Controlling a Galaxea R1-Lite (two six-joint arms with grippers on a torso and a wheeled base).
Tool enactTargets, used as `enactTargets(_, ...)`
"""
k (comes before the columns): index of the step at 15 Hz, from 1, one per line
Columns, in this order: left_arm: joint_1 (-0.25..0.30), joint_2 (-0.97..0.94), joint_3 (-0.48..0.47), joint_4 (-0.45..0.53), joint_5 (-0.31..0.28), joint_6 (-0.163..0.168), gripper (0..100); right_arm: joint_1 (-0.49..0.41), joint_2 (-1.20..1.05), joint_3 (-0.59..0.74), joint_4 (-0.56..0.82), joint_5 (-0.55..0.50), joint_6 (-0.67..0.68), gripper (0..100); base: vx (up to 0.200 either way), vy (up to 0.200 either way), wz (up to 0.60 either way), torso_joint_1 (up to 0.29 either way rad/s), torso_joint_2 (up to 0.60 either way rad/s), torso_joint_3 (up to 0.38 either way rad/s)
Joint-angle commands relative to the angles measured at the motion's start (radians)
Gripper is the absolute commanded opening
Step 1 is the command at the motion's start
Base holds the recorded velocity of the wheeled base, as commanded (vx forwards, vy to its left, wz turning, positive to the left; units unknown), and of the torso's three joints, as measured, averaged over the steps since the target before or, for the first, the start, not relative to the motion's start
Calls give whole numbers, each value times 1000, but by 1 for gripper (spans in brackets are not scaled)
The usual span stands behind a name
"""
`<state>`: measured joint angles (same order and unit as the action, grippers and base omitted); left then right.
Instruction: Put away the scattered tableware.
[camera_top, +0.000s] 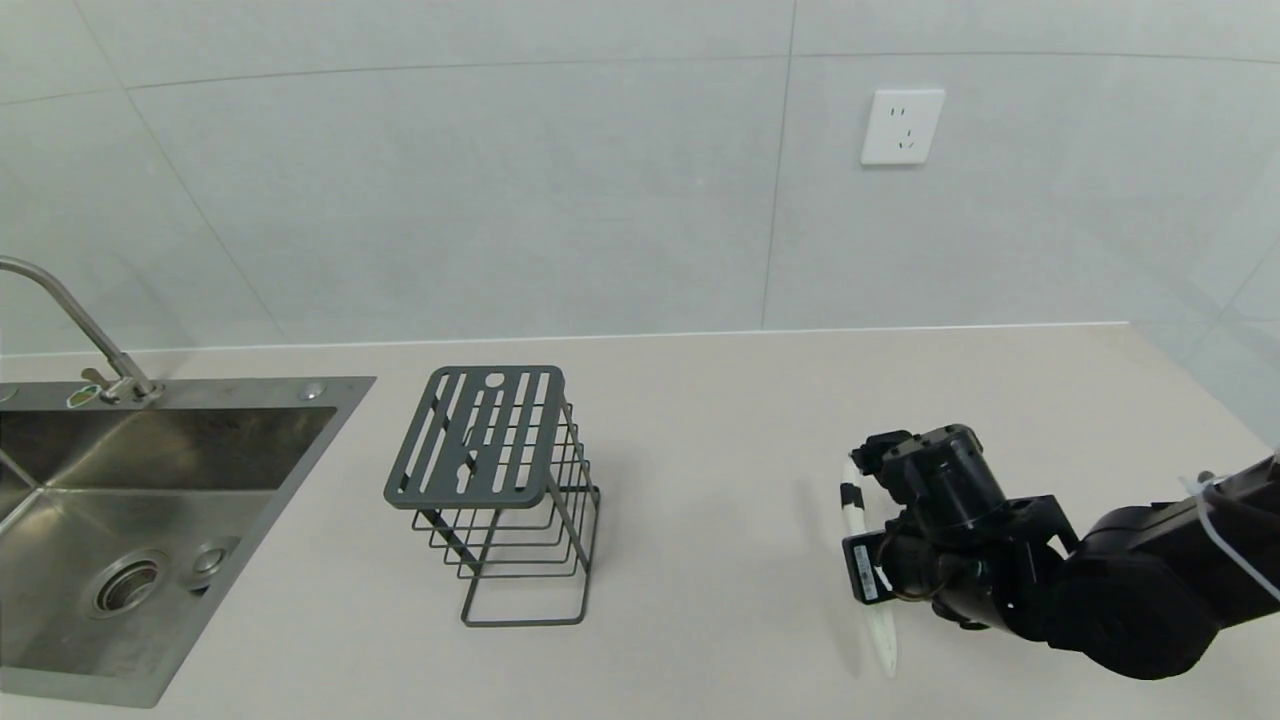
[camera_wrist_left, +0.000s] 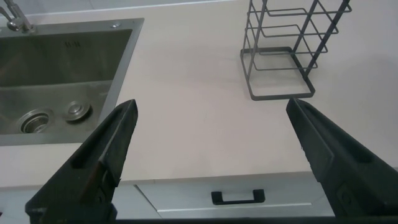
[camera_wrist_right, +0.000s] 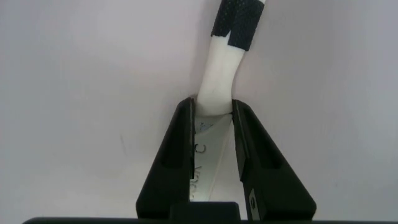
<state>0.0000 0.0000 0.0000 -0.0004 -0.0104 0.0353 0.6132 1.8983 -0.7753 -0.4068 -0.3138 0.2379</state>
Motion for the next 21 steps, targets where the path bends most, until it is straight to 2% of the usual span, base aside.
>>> enactTargets(1,0,0,0,-1,0,0,100,0,-73,-4,-33,10,-20,0,0,0,0,0,0,0)
enactTargets(3,0,0,0,0,0,0,100,0,-127,-2,-168,48,-146,0,0,0,0,0,0,0)
enactTargets(6,0,0,0,-24,-8,8,100,0,-182,1,-230,90,-312,0,0,0,0,0,0,0)
enactTargets(9,0,0,0,-239,-17,14,100,-1,-223,-13,-276,154,-433,0,0,0,0,0,0,0)
enactTargets(11,-2,12,-57,-254,-65,11,100,-1,-222,-36,-294,210,-497,0,0,0,0,0,0,0)
enactTargets(12,-14,77,-150,-220,-85,15,100,-6,-216,-64,-296,266,-546,0,0,0,0,0,0,0)
enactTargets(14,-89,291,-356,-187,-151,17,100,-26,-188,-124,-296,334,-640,0,0,0,0,0,0,0)
enactTargets(16,-187,485,-495,-193,-215,8,100,-21,-179,-162,-296,371,-703,0,0,0,0,0,0,0)
enactTargets(17,-242,557,-528,-210,-233,3,100,-21,-176,-162,-316,394,-739,0,0,0,0,0,0,0)
enactTargets(18,-287,638,-532,-268,-237,0,100,-21,-159,-153,-388,426,-779,0,0,0,0,0,0,0)
enactTargets(20,-305,753,-525,-386,-261,8,100,-23,-122,-136,-466,456,-824,0,0,0,0,0,0,0)
enactTargets(21,-314,859,-523,-507,-326,31,100,-16,-108,-110,-486,473,-850,0,0,0,0,0,0,0)
